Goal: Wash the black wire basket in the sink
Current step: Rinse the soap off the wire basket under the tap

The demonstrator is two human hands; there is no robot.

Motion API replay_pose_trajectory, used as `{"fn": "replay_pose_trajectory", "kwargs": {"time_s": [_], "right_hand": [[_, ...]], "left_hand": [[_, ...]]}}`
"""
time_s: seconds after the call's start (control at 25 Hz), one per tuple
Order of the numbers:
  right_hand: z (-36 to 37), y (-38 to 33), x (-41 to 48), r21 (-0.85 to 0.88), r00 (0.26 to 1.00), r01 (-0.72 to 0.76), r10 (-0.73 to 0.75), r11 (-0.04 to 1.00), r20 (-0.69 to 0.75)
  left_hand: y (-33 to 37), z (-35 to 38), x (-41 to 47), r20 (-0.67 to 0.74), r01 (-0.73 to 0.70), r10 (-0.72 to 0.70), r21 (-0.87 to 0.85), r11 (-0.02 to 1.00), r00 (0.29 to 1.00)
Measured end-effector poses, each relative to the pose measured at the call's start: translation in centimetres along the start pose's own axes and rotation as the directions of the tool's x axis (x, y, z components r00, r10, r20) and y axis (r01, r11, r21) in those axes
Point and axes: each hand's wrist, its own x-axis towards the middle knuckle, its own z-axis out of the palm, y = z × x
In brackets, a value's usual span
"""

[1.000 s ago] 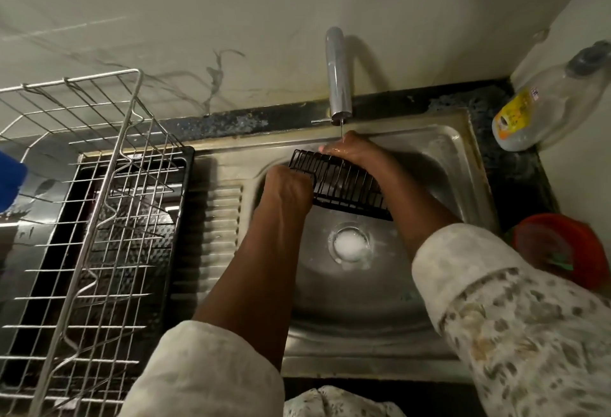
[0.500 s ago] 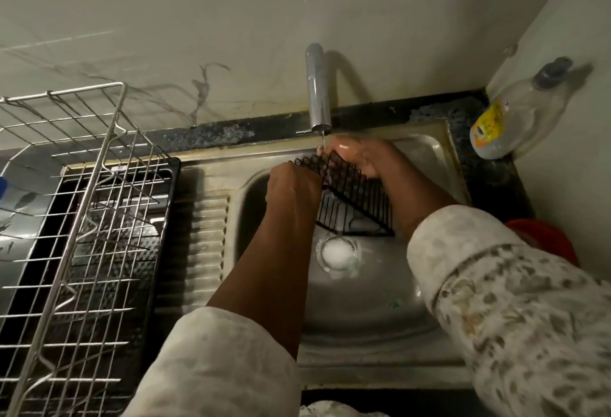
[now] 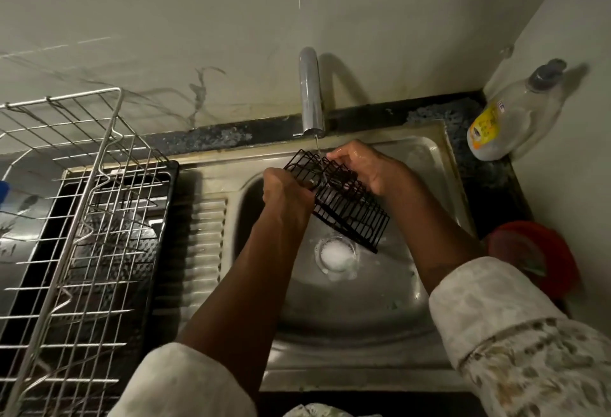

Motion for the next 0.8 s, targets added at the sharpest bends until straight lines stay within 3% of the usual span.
{"fn": "replay_pose_trajectory", "kwargs": {"time_s": [0.12,0.24,0.28,0.4,0.48,0.56,0.68,0.8], "right_hand": [[1.0,0.7,-0.4,0.033,0.997,0.053,-0.051,0.998,-0.061],[5.2,1.7,-0.7,-0.212,0.984,-0.061,0.024,0.975,-0.175],[7.0,2.5,-0.1,-0.287,0.974,-0.109,0.045,0.952,-0.221],[11.5,3.7,0.0,-0.433,0.948,-0.069,-0.076,0.899,-0.309],[11.8,4.9,1.0,-0.532,0.932,-0.059,-0.145,0.845,-0.333],[9.7,7.2,2.8,-0.475,0.907,-0.135,-0.086,0.869,-0.413],[4.6,9.3,5.5,-0.16,0.853,-0.303,0.192,0.94,-0.486],[5.3,7.9,5.6,-0.133,0.833,-0.299,0.191,0.945,-0.519]], "left_hand": [[-0.6,-3.0,1.4,0.103,0.005,-0.012,0.067,0.998,0.995],[-1.0,-4.9,3.7,0.126,-0.088,0.058,0.24,0.967,0.99],[-0.9,-5.2,4.0,0.098,-0.1,0.078,0.243,0.965,0.992],[-1.3,-6.6,5.1,-0.065,-0.127,0.162,0.364,0.922,0.985],[-1.7,-7.4,6.7,-0.099,-0.154,0.212,0.411,0.899,0.972],[-1.9,-7.7,8.3,-0.111,-0.137,0.213,0.474,0.87,0.971],[-0.2,-6.1,4.4,-0.172,-0.142,0.286,0.57,0.809,0.943],[-0.4,-5.4,3.8,-0.104,-0.198,0.383,0.716,0.67,0.918]]}}
